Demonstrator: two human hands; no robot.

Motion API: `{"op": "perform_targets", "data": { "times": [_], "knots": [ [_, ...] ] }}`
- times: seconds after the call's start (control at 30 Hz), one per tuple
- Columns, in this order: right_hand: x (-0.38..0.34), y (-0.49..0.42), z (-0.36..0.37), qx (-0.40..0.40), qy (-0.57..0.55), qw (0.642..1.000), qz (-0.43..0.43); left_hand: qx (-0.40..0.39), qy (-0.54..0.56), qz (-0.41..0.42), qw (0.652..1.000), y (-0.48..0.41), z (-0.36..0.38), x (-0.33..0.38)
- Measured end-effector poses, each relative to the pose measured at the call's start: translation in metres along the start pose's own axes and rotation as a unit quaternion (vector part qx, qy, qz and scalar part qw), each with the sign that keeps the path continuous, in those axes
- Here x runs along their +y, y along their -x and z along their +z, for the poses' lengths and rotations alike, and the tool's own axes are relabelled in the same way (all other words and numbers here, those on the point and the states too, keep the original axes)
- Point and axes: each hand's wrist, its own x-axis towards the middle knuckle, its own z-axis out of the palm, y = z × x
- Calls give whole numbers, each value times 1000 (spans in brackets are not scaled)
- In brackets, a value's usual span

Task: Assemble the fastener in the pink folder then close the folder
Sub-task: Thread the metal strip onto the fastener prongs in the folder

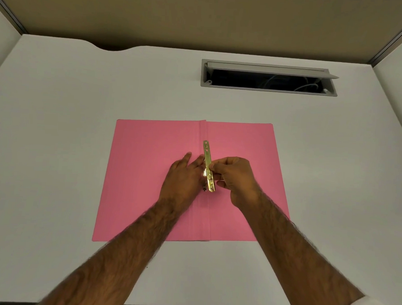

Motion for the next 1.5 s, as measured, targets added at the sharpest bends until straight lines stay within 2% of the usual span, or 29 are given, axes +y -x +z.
{"op": "perform_targets", "data": {
  "times": [0.83, 1.17, 1.3, 1.5],
  "knots": [
    [3, -3, 4, 17, 12, 1000, -21, 3, -25, 20, 999, -1, 5, -3],
    [1, -1, 5, 19, -14, 1000, -16, 39, -18, 25, 999, -3, 5, 0],
    [-2, -1, 5, 13, -24, 1000, -10, 76, 23, -9, 997, -5, 5, 7],
    [-2, 2, 5, 6, -26, 1000, -1, 80, 100, -51, 990, -12, -8, 9]
  ]
}}
